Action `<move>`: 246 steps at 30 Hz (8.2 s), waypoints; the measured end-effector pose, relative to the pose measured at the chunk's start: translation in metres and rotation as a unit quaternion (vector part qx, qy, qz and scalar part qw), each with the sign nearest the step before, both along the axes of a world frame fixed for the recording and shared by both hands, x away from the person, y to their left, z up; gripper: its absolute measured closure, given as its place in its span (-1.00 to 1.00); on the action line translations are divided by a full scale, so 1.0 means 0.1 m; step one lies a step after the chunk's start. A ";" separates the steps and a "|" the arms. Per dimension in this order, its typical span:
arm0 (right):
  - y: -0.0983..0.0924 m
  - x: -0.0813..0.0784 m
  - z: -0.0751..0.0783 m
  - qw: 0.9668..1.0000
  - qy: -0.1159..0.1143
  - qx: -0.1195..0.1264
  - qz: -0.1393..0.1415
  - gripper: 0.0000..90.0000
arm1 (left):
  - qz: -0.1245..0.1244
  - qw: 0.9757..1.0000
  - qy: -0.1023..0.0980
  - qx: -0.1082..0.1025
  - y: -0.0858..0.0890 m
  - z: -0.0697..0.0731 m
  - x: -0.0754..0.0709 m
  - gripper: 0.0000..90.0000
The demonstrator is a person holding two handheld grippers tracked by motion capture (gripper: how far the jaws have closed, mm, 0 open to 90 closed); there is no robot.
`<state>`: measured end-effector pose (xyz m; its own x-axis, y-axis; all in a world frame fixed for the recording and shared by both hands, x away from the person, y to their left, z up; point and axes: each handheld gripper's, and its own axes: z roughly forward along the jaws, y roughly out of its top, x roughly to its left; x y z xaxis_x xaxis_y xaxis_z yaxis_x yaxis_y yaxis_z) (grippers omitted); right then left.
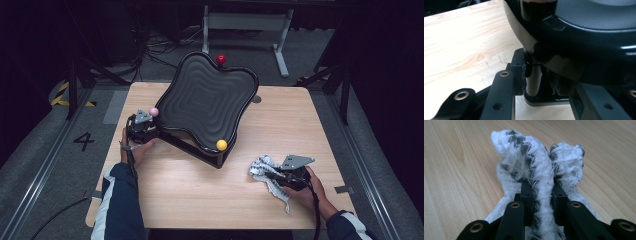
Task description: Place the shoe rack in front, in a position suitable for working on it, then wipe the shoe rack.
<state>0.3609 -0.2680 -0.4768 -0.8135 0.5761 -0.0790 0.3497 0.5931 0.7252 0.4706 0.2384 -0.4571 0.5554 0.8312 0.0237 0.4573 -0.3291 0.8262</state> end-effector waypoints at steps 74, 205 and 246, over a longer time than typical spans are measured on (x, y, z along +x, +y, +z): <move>0.19 0.04 0.17 0.997 -0.065 0.042 0.019 0.76 | -0.224 0.974 0.006 0.005 -1.32 -0.20 -1.26 0.62; 0.88 0.28 -0.03 0.986 -0.154 -0.045 -0.046 0.76 | -0.224 0.974 0.046 -0.001 -1.33 -0.21 -1.26 0.61; 0.70 0.34 -0.05 0.986 -0.155 -0.030 -0.052 0.76 | -0.220 0.975 0.044 -0.003 -1.22 -0.22 -1.35 0.51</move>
